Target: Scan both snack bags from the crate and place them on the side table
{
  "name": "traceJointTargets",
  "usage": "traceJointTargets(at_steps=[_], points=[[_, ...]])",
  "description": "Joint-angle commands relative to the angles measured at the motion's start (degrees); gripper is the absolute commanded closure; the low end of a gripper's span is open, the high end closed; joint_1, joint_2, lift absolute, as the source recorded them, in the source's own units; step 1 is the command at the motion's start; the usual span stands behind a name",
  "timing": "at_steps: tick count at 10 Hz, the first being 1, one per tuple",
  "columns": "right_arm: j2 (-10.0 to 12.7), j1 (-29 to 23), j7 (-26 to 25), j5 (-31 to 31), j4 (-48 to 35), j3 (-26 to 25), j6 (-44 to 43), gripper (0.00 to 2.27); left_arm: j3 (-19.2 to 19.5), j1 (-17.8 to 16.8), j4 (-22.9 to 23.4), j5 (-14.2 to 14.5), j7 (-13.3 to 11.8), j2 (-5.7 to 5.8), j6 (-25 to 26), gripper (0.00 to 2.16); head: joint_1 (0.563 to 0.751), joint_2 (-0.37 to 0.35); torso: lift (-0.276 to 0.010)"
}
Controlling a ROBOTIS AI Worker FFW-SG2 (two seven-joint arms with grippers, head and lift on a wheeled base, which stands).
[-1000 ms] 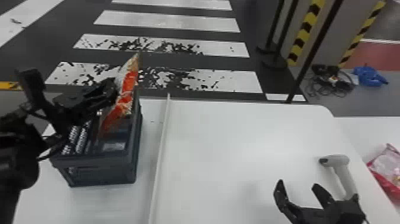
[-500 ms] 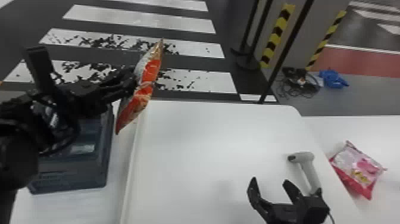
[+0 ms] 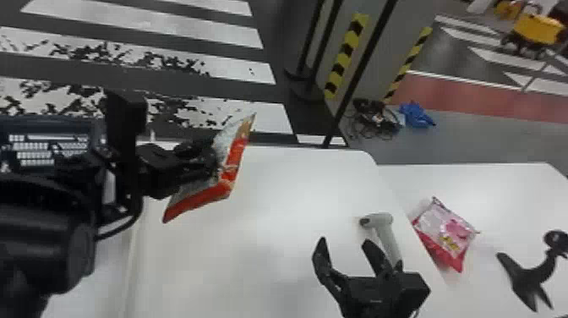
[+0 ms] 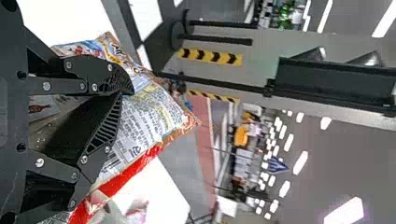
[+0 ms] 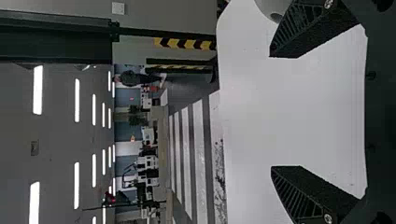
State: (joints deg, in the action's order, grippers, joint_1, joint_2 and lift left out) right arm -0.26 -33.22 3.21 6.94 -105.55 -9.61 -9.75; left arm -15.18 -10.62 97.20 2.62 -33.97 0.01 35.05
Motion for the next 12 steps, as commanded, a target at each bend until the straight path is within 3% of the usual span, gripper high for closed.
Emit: traceJointTargets(at_steps=[1,4,6,7,8,10,12], points=[[0.31,-0.97,-0.04,1.41,-1.5,0.38,-4.7,0.07,-5.21,-0.72,-5.44,-1.04,3.56,-0.15,-1.34,2.14,0.695,-0.35,-0.098],[0.31,-1.94,-0.04,1.5,-3.78,1.61,-5.58,0.07,-15.84,-1.24,-12.3,0.19,15.52,-0.15,-3.98,2.14,0.695,-0.35,-0.098],[0.31,-2.2,-0.04,1.5,-3.87,1.79,-5.58,0.07,-22.0,-3.26,-16.69,4.67,23.08,-0.15,-5.74,2.14,0.695,-0.35,-0.098],[0.31,-2.29,-0.04,1.5,-3.96,1.79,-5.76,0.07,-24.19,-3.26,-16.78,5.46,25.27,-0.15,-5.74,2.14,0.695,-0.35,-0.098],[0.31,-2.38,-0.13,1.59,-3.96,1.61,-5.58,0.07,-26.13,-3.18,-16.69,6.61,26.5,-0.15,-5.74,1.97,0.695,-0.35,-0.098],[0.31,-2.11,-0.04,2.11,-3.87,1.7,-5.58,0.07,-27.18,-2.82,-16.69,9.77,26.85,-0.15,-5.74,0.0,0.695,-0.35,-0.098],[0.31,-2.03,-0.04,2.2,-3.78,1.7,-5.58,0.07,-26.48,-2.39,-16.34,10.21,27.03,-0.15,-5.56,0.03,0.695,-0.35,-0.098]])
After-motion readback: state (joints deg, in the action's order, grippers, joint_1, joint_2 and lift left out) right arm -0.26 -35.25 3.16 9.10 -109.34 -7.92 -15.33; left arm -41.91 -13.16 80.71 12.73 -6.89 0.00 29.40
